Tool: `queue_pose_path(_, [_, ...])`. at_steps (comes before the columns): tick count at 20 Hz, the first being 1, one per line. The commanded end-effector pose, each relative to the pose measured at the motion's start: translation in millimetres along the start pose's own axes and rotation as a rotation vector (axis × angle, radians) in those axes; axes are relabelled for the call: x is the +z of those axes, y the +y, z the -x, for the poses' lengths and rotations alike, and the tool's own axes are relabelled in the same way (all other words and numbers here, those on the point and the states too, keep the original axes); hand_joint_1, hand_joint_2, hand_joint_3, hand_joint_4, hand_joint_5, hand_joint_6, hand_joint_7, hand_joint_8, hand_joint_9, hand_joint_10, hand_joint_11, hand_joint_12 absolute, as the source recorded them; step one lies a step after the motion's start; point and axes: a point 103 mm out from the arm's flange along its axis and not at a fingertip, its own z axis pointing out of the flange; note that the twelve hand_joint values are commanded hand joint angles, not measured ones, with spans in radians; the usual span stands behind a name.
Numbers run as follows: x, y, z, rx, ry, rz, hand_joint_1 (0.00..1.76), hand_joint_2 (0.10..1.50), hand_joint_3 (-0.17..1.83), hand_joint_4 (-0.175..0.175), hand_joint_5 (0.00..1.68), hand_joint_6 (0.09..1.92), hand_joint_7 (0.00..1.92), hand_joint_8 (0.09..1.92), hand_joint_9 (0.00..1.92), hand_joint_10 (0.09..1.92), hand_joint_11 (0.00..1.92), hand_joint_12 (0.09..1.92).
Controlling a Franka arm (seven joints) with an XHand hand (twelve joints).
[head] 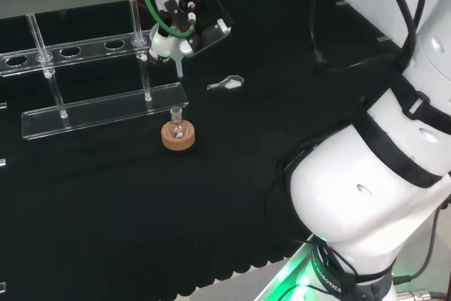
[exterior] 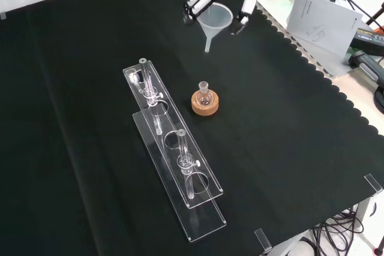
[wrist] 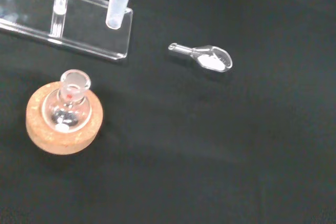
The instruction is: Place the funnel on the round-bottom flask.
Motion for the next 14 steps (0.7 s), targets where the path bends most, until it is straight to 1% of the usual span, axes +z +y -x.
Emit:
queue_pose_path(1, [13,9,-21,-0.032,-0.013,-0.023,0.68,0.83,0.52,-0.071,0.54,0.09,0.66,0.83,1.11,0.82,0.55,1.28])
queue_pose_path(8, [24,22,-32,-0.058,-0.016,-0.035,0.68,0.83,0.52,-0.071,0.54,0.09,0.67,0.84,1.11,0.82,0.56,1.28])
queue_pose_path(11, [28,26,-38,-0.064,-0.022,-0.028,0.68,0.83,0.52,-0.071,0.54,0.09,0.67,0.84,1.11,0.82,0.56,1.28])
queue_pose_path(14, [33,30,-42,-0.073,-0.027,-0.038,0.68,0.83,0.52,-0.073,0.55,0.09,0.67,0.84,1.11,0.82,0.56,1.27])
